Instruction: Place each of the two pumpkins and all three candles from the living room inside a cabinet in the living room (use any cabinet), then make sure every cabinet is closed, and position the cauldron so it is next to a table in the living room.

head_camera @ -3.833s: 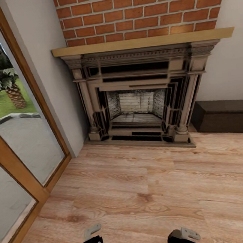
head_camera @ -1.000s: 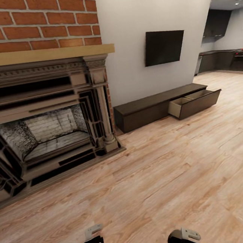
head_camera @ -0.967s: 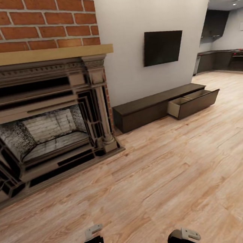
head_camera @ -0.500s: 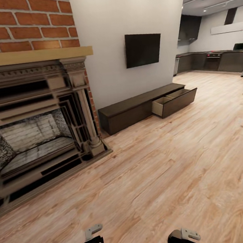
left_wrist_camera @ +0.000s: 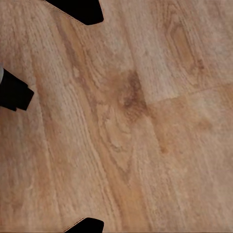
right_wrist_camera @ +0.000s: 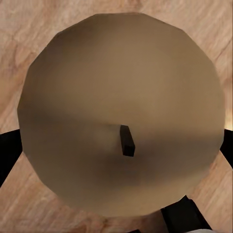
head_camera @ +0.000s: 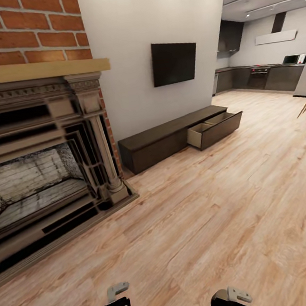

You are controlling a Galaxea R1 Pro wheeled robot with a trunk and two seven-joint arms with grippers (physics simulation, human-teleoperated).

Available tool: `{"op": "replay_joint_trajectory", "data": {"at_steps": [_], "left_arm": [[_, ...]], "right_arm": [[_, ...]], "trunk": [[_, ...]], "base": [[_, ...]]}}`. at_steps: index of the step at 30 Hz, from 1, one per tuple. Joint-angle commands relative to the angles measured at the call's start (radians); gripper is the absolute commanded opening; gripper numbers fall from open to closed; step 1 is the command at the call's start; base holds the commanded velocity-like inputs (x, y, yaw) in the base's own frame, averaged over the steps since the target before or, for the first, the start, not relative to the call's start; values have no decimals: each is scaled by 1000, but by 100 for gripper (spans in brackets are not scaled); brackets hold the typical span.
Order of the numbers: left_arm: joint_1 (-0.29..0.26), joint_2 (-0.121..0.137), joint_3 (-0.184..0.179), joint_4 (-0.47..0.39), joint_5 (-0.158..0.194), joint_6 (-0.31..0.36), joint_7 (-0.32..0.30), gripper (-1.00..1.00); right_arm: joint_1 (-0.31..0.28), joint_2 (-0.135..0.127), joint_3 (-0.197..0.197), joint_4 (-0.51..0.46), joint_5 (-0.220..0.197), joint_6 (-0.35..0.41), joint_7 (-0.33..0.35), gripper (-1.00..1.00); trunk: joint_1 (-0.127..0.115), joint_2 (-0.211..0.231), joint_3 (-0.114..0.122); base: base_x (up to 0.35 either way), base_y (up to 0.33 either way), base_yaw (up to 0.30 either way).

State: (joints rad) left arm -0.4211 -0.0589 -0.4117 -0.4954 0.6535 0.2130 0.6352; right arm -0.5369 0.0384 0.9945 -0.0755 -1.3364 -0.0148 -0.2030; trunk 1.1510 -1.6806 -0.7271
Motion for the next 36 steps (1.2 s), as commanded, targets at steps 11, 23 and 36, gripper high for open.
{"op": "replay_joint_trajectory", "data": {"at_steps": [11, 23, 36], "left_arm": [[-1, 1, -7, -2, 5, 5, 8, 100], [-1, 2, -7, -2, 5, 5, 8, 100], [-1, 2, -7, -2, 5, 5, 8, 100]], "right_arm": [[-1, 1, 9, -1, -10, -2, -4, -100], [-1, 1, 9, -1, -10, -2, -4, -100], [-1, -1, 8, -1, -16, -4, -4, -100]], "trunk": [[0, 0, -1], [0, 0, -1], [0, 0, -1]], "base": [[312, 46, 0], [324, 0, 0], [325, 0, 0]]}}
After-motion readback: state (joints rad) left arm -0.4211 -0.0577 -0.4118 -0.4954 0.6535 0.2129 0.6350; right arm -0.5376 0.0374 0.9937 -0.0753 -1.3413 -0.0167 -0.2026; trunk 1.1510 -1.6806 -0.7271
